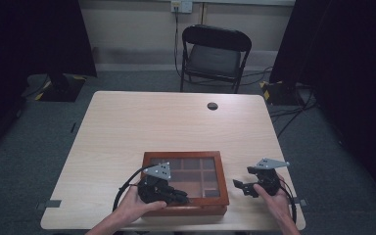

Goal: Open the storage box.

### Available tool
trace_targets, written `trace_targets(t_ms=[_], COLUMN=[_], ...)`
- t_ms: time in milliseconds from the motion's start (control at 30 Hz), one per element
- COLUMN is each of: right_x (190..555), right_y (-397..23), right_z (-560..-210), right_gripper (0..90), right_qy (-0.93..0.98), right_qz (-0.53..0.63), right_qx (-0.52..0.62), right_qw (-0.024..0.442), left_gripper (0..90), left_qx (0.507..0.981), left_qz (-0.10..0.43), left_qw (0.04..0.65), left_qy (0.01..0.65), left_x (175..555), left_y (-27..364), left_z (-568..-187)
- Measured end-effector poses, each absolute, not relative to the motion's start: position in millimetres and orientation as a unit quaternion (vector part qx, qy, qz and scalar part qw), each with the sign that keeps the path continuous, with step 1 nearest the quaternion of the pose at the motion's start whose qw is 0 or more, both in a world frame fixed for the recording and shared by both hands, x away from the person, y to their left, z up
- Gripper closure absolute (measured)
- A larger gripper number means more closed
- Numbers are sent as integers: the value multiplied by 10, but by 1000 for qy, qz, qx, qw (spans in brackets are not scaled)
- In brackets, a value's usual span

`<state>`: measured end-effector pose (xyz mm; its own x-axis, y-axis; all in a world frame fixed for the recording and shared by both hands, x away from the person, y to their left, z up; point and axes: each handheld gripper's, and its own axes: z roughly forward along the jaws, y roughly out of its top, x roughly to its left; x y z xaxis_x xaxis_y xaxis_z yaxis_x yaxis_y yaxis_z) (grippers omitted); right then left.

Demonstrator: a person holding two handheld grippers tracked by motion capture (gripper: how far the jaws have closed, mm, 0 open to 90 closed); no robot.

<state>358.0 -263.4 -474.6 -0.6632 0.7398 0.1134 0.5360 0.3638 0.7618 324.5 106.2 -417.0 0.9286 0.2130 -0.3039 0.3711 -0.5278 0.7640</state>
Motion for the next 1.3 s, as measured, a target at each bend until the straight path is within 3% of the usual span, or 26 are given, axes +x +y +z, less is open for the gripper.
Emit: trace_targets(t_ms=[833,1067,1300], right_x=[3420,3423,3423], right_y=[-2320,-2315,-2325], right_z=[-4582,-4582,-4555], right_gripper=[197,196,192], right_qy=[838,839,831], right_qz=[445,445,455], right_qx=[299,298,303], right_qw=[104,100,106], left_gripper=[810,585,466], left_qx=[865,866,852], left_qz=[-97,-68,-52], left_qw=[461,460,487], left_qy=[174,184,188], left_x=[3300,3268,3238], left_y=[1100,1144,1286], left_z=[-4056,-4054,-3967])
